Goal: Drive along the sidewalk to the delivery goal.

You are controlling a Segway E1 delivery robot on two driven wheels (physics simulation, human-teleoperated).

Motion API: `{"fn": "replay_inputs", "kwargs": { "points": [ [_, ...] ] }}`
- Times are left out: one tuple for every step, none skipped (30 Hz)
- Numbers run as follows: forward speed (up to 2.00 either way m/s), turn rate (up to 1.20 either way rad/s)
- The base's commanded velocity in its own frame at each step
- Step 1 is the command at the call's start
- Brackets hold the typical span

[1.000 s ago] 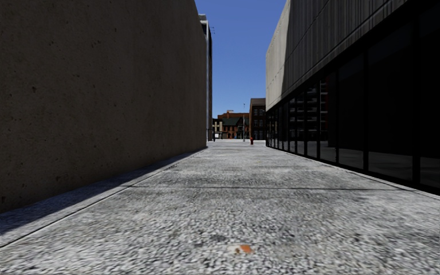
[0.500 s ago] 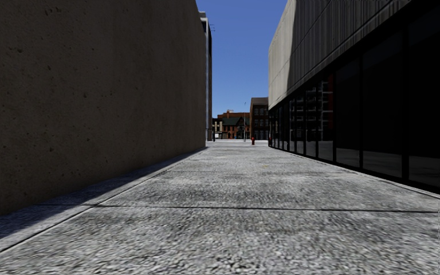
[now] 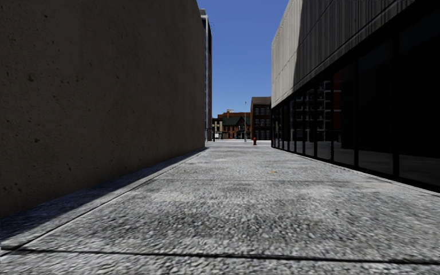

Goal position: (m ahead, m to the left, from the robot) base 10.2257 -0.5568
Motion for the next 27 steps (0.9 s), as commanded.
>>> {"fn": "replay_inputs", "kwargs": {
  "points": [
    [2.00, 0.00],
    [2.00, 0.00],
    [2.00, 0.00],
    [2.00, 0.00],
    [2.00, -0.06],
    [2.00, -0.18],
    [2.00, -0.22],
    [2.00, -0.22],
    [2.00, -0.23],
    [2.00, -0.24],
    [2.00, -0.24],
    [2.00, -0.24],
    [2.00, -0.24],
    [2.00, -0.05],
    [2.00, 0.00],
    [2.00, 0.00],
    [2.00, 0.00],
    [2.00, 0.00],
    [2.00, 0.00],
    [2.00, 0.00],
    [2.00, 0.00],
    [2.00, 0.00],
    [2.00, 0.00],
    [2.00, 0.00],
    [2.00, 0.00],
    [2.00, 0.00],
    [2.00, 0.00]
  ]
}}
